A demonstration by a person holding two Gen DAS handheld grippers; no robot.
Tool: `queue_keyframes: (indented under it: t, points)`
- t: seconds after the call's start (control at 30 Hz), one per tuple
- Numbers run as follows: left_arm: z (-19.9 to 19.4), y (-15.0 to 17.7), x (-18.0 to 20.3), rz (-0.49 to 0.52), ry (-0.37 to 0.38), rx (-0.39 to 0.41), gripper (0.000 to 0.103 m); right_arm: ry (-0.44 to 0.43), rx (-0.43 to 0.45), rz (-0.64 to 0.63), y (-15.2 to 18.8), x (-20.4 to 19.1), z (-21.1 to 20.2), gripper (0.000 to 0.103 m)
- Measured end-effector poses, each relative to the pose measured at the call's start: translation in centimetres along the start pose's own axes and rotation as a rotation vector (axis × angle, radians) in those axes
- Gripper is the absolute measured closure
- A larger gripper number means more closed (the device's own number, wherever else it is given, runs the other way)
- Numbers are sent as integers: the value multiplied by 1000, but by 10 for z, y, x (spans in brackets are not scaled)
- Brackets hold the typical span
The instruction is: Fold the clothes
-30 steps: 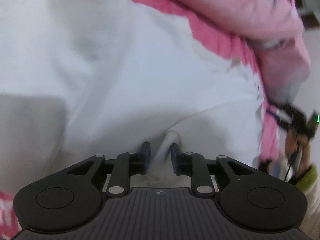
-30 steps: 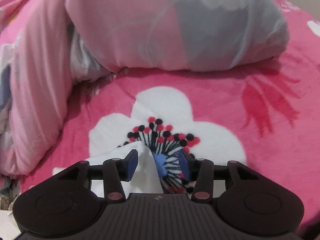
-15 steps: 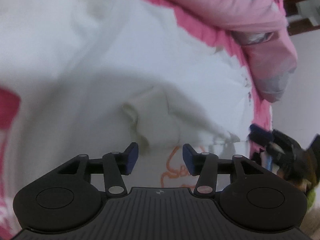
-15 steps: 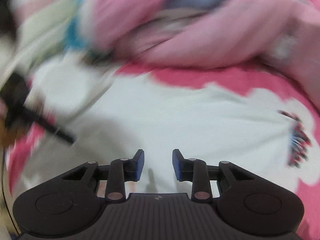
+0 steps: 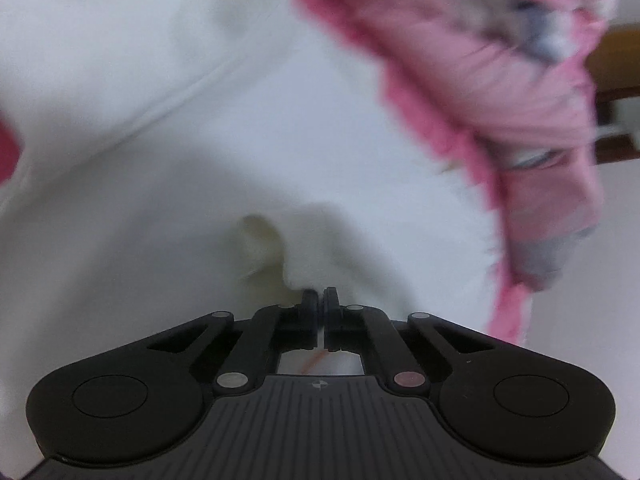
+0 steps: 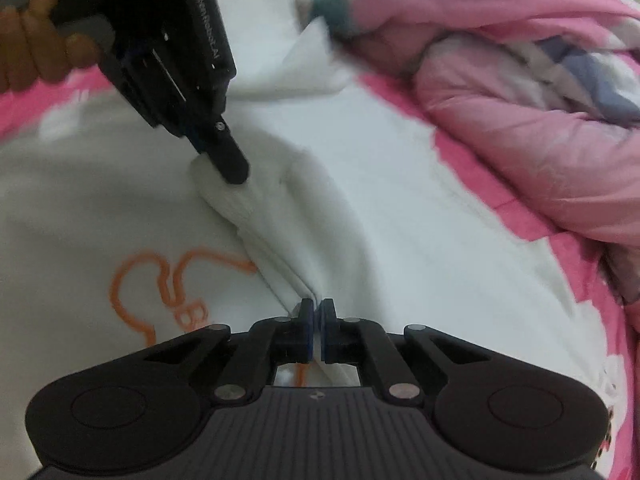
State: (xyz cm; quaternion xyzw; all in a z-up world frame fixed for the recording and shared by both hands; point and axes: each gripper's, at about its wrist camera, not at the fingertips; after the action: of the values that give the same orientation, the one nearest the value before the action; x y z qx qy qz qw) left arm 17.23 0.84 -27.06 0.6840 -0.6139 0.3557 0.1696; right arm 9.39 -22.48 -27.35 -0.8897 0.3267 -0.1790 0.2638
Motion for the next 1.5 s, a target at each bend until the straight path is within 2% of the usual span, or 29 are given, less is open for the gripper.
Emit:
queue_keyframes:
  t: [0.07,0.13,0.17,0.23,0.3,0.33,0.37,0.4,0.47,0.5,0.6,0.63,0.73,0.83,0.93,0.97,1.0,1.07,1.13,1.23,1.33,1.37,1.43,1.5]
  points:
    - [-16,-9,15,69,15,34,103,-49,35,99,-3,13,-14,101]
    - [-23,-12,17,113,-9,40,103,-97,70,197,-6,27,-27,101]
    - [-22,-11,15,146,-48,34,103,-121,84,239,-7,32,-32,101]
    - [-9,-5,5,202,-149,-38,102,-148,55,237,-2,25,-19,100]
    - [6,2,-9,190,-208,-132,101,-187,-28,243,8,14,6,98]
    - [7,6,-15,177,-234,-148,100,-182,-60,250,12,10,18,97]
    - [4,8,-18,179,-254,-145,99,-171,-54,254,16,7,22,97]
    - [-3,11,-19,190,-267,-122,94,-168,-43,271,16,8,20,97]
    - [-19,10,-15,192,-274,-47,82,-165,-28,318,15,13,11,92]
    - [-27,10,-12,191,-276,-5,81,-164,-22,348,15,17,5,90]
    - [-37,11,8,249,-244,90,81,-101,34,440,24,31,-28,89]
    - [-38,12,16,271,-228,113,81,-44,47,461,30,37,-37,89]
    - [-17,18,35,340,-179,75,80,128,81,523,49,57,-62,89]
    - [20,24,48,418,-211,22,80,302,33,620,73,88,-60,89]
    - [43,32,46,478,-277,22,80,394,-78,684,108,114,-36,93]
    - [45,34,43,475,-283,26,80,407,-99,696,123,119,-31,95]
    - [48,36,40,471,-289,30,80,399,-52,704,132,123,-34,96]
    - [47,33,40,457,-286,35,80,421,-84,648,124,122,-35,96]
    - [41,34,39,452,-283,36,80,447,-107,644,114,121,-43,95]
    - [42,34,40,463,-293,39,80,443,-48,675,103,124,-51,95]
    - [44,37,38,465,-298,58,80,486,-99,717,115,141,-35,95]
    - [44,38,39,463,-299,66,80,492,-143,751,126,148,-26,96]
    - [42,40,39,458,-309,81,80,511,-129,774,127,157,-30,95]
    - [42,42,39,450,-315,100,80,549,-93,755,112,160,-42,94]
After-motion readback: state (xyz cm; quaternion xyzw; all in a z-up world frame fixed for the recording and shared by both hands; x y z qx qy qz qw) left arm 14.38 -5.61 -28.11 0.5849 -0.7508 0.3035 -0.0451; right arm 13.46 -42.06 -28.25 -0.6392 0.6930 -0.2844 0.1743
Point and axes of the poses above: each gripper's, at about its wrist camera, not at the fingertips, and z roughly the way its jaws point, x to its right, y to its underside, and after that the axes turned 5 degrees about z, right-handed
